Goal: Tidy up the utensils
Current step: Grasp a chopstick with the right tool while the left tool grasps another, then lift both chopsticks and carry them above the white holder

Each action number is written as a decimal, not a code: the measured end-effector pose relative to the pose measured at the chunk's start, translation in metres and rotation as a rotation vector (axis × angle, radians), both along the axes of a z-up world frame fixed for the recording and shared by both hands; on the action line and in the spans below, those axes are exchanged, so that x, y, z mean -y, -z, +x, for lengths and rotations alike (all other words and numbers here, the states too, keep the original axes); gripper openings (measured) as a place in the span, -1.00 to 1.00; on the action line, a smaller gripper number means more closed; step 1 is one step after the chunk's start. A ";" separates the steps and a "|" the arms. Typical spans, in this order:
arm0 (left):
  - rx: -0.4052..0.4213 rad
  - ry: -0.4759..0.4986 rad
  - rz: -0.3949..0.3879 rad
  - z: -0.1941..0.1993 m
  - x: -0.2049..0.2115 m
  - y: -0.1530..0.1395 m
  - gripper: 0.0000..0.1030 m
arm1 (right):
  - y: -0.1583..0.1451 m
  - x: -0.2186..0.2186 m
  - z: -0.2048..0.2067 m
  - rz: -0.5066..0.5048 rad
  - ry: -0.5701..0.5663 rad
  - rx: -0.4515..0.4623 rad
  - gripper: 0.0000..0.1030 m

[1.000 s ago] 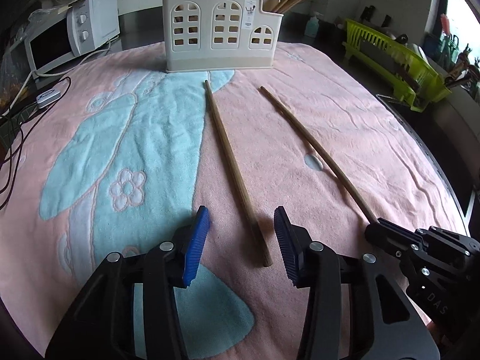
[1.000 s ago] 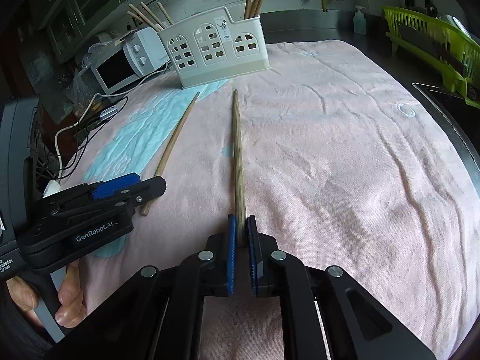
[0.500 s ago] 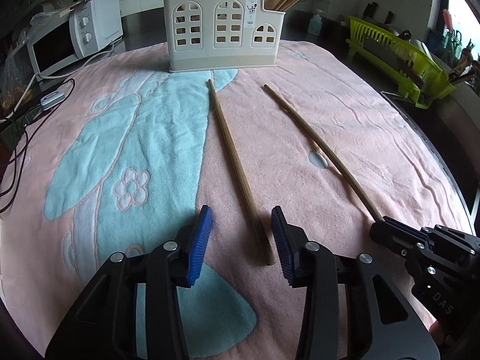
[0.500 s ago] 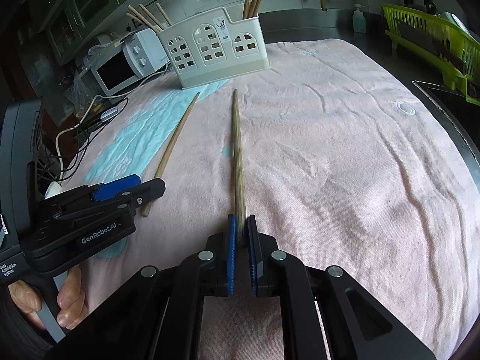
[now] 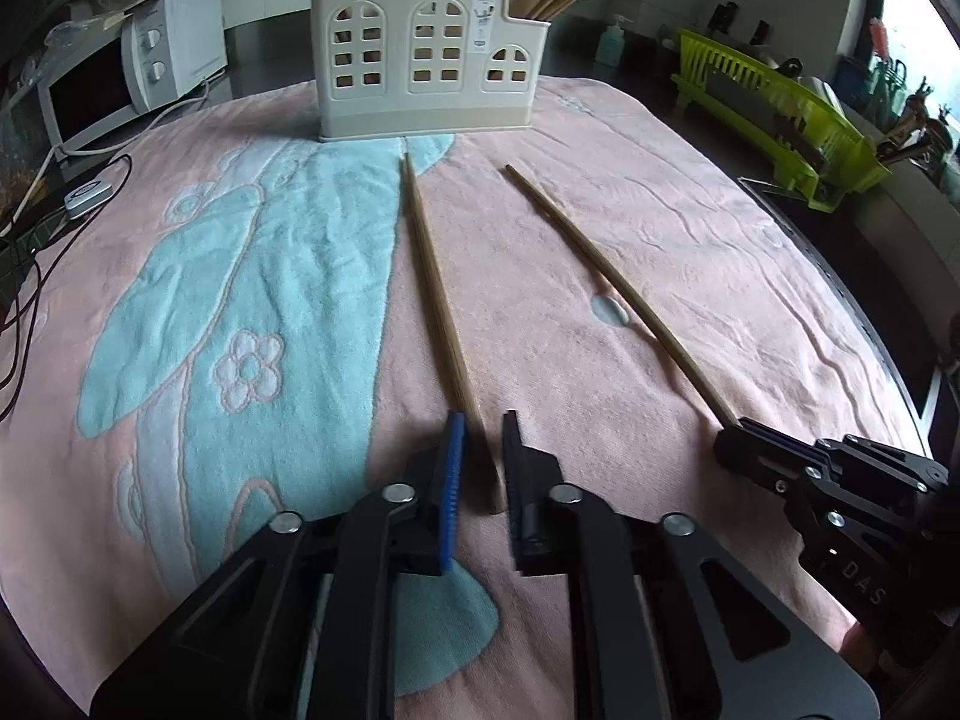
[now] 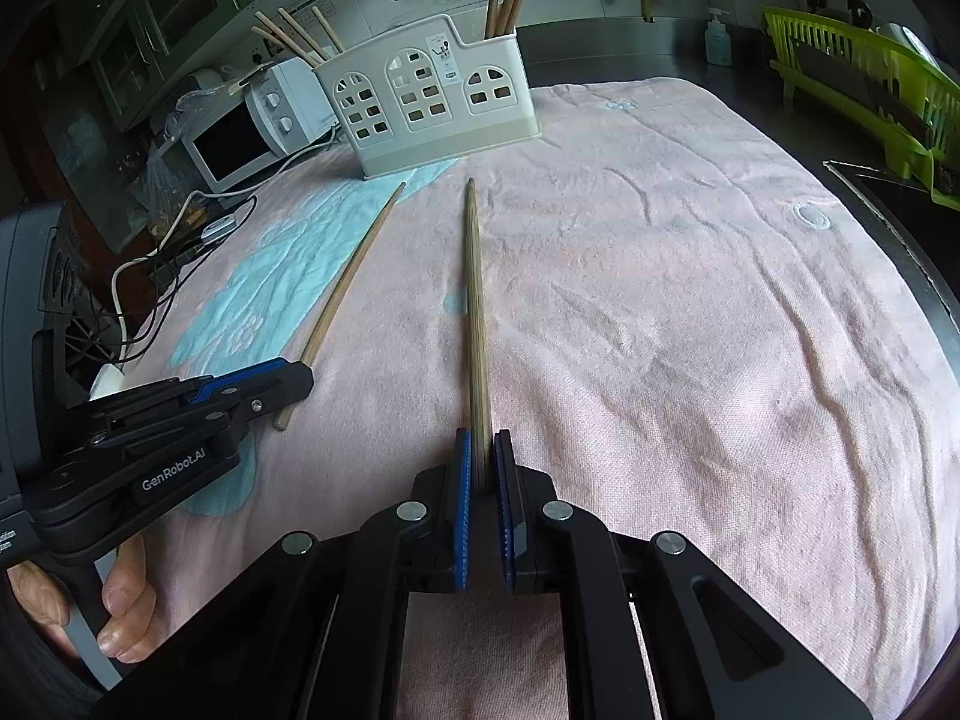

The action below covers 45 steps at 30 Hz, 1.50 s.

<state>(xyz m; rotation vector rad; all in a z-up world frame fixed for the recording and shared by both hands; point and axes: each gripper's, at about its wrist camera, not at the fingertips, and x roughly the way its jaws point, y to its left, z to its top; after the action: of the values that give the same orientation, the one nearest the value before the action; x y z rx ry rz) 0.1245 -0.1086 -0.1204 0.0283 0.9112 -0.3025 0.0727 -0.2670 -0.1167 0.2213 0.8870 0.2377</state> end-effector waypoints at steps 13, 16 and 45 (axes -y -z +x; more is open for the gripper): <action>0.006 -0.042 -0.021 0.001 -0.006 -0.005 -0.86 | -0.001 0.000 -0.001 -0.012 -0.008 0.007 -0.86; 0.039 -0.047 -0.031 -0.002 -0.013 -0.017 -0.86 | -0.006 -0.001 -0.004 -0.017 -0.007 0.030 -0.87; 0.374 -0.081 -0.112 0.026 -0.041 -0.113 -0.90 | -0.142 -0.007 0.057 -0.057 -0.084 0.368 -0.87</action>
<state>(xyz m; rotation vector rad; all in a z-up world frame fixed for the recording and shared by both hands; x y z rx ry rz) 0.1504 -0.0677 -0.0076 -0.0536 0.5218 -0.2613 0.1294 -0.2600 0.0248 0.0830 0.5369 0.3192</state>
